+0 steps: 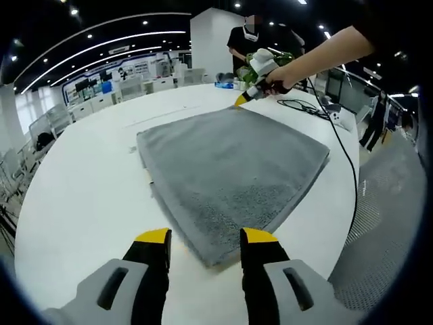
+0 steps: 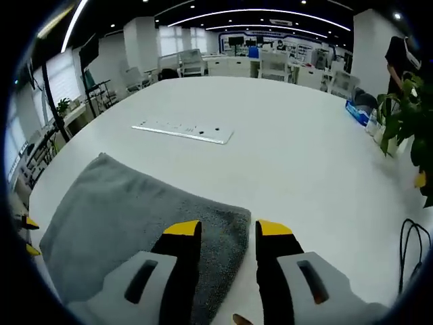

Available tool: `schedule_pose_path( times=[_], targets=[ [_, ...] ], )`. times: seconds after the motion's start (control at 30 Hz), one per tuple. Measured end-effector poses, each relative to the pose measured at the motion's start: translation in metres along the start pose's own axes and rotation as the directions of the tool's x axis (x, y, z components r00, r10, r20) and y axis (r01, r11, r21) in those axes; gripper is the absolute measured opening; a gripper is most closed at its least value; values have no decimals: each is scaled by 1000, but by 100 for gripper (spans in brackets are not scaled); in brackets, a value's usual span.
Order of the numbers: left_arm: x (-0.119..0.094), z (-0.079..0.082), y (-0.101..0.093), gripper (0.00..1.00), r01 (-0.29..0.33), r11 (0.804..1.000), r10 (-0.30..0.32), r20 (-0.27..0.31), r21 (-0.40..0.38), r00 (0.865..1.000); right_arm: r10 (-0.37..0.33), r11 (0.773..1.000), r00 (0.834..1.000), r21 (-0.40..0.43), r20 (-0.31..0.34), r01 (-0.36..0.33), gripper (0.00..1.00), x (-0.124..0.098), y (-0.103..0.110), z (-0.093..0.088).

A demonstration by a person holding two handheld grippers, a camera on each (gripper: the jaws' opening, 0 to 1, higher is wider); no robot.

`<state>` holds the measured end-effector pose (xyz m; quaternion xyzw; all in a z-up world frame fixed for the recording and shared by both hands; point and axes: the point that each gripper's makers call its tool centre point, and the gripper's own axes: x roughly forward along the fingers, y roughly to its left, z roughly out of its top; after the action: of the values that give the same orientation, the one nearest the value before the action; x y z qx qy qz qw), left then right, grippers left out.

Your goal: Fold the towel on the table until its edges align and the towel forms a compact rectangular stack.

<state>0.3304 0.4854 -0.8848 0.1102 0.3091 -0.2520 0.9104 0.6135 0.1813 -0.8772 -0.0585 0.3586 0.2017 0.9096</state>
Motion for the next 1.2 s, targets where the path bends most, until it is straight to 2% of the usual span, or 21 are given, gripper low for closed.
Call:
schedule_pose_path(
  times=[0.07,0.27,0.8,1.2],
  targets=[
    [0,2,0,58,-4,1000,4,4,10,1000,3,1000,1000,2,-1,-3,33,-3,1,0],
    [0,6,-6,70,24,1000,-24,-5,18,1000,8,1000,1000,3,2,-8,36,-12,4,-4],
    [-3,16,-22,72,67,997,-67,2,47,998,20,1000,1000,23,2,-21,40,-35,1,-5],
    [2,37,-42,72,103,990,-105,16,93,994,38,999,999,19,20,-39,40,-50,4,3]
  ],
)
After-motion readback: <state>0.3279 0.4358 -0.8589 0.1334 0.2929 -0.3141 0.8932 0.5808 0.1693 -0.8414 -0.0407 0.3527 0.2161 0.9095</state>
